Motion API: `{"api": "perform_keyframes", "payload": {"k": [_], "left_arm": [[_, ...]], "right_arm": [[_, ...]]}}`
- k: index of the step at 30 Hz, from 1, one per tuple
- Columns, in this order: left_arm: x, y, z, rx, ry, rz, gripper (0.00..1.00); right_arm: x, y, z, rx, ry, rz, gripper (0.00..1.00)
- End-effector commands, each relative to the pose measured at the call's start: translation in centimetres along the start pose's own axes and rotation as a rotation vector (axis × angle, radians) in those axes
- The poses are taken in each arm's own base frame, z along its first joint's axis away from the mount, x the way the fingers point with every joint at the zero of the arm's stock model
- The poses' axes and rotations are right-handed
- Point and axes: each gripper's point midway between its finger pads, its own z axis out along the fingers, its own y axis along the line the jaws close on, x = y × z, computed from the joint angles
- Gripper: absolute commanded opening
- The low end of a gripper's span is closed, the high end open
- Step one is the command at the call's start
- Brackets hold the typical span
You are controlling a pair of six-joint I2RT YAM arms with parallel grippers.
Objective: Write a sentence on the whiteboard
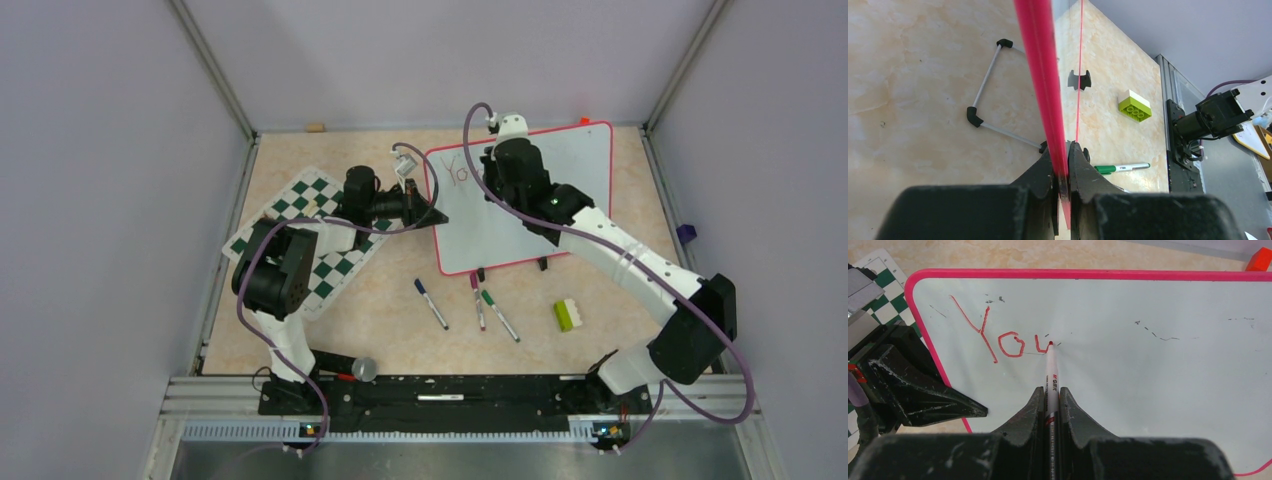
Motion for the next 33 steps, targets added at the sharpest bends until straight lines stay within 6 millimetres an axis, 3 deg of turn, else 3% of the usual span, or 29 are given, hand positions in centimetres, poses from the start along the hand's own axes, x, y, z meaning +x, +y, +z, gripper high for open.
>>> {"api": "perform_keyframes", "payload": {"k": [1,14,33], "left_arm": [[2.9,1.0,0.3,-0.006,0.05,0.094,0.0],[2.9,1.0,0.2,-0.007,0.05,0.091,0.0],[2.9,1.0,0.2,-0.007,0.049,0.092,0.0]], "right_arm": [[-3.0,-0.6,0.0,0.025,-0.07,0.02,0.0],[-3.5,-0.5,0.2,0.019,-0.075,0.013,0.0],[0.4,-1.2,-0.8,0.011,-0.004,0.006,0.0]]}}
